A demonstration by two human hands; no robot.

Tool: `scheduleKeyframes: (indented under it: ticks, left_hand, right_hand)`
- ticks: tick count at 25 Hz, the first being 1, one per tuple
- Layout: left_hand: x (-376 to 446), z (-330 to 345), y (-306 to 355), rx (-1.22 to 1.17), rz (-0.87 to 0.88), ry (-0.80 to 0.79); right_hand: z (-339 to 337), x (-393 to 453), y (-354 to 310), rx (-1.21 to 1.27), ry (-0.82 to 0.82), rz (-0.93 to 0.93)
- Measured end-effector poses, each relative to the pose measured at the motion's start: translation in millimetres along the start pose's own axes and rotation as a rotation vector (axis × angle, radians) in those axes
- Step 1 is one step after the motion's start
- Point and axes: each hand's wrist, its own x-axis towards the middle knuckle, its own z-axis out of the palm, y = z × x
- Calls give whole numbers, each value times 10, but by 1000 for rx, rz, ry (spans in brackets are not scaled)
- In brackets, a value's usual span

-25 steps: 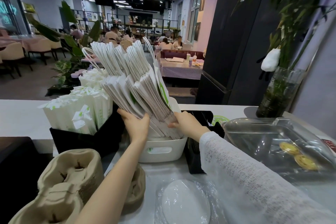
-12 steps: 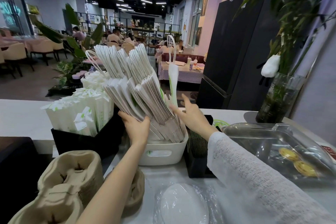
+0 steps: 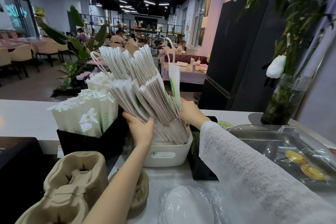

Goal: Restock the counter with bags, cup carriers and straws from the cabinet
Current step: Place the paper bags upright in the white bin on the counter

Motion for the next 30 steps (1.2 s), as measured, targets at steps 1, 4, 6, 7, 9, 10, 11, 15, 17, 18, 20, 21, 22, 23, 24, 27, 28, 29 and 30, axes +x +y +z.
scheduleKeyframes:
  ticks: [1,4,6,7,9,10,11,15,17,18,20,21,22,23,24,27,28,29,30]
  left_hand:
    - [5,3,-2,-4,1,-1]
    - [23,1,-16,-2,1,-6]
    - [35,-1,-33,10,-7,-10]
    - [37,-4,-36,13,-12,-11]
    - [34,-4,-35,8,-11,-12]
    - [28,-1,-32,5,-10,-11]
    - [26,-5,-34,6,-11,-10]
    - [45,-34,-62,47,-13,-3]
    - [57,-18,-87,90,28,-5]
    - [59,-5,-91,118,51,-17]
    - [46,14,-78,176,94,-36]
    - [38,23,-81,197,123,-42]
    - [22,28,-72,211,146,-49]
    - [24,31,-69,223,155,-53]
    - [31,28,-68,238,153,-56]
    - [55,28,-97,242,124,-61]
    - [53,21,-96,231,115,-64]
    - [46,15,-93,221,101,-67]
    - [48,11,-94,209,83,-69]
  right_hand:
    - [23,20,5,-17,-26,1]
    - [43,18,45,6,-60,19]
    - [34,-20,59,7,-87,15]
    - [36,-36,59,-16,-103,16]
    - [39,-38,45,-49,-114,30]
    - [46,-19,35,-58,-112,44]
    - [61,10,31,-65,-110,57]
    - [195,37,86,-66,-201,103]
    - [247,0,126,-37,-246,121]
    - [246,-15,122,-35,-263,120]
    - [227,-13,102,-51,-295,116]
    - [220,-3,83,-63,-304,118]
    - [216,2,63,-74,-309,123]
    - [219,8,58,-77,-309,130]
    - [230,1,55,-68,-302,138]
    - [290,-12,93,0,-247,143]
    - [294,-15,93,36,-200,127]
    - [295,-17,91,77,-139,102]
    - [284,-17,77,105,-89,76]
